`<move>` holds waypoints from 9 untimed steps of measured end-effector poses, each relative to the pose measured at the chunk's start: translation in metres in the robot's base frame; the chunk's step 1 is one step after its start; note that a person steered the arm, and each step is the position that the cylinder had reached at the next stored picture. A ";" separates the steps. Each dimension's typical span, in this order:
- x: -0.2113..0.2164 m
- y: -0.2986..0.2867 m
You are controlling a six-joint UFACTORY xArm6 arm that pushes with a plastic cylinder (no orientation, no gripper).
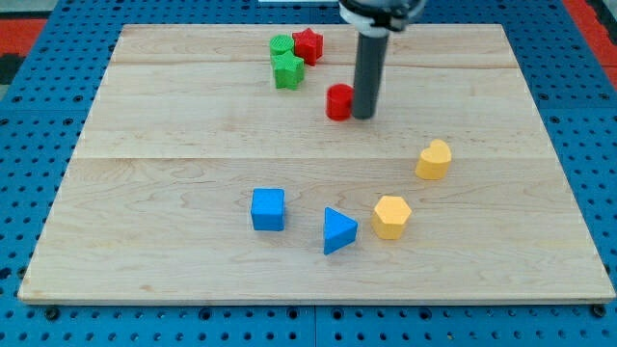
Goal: Push the blue blocks to the top of the yellow heart
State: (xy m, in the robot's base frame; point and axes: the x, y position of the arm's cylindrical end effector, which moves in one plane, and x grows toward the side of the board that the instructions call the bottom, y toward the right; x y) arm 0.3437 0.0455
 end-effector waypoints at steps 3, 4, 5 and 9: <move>0.054 -0.068; 0.132 -0.114; 0.171 -0.109; 0.247 -0.065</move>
State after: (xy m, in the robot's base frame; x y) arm 0.5902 -0.0194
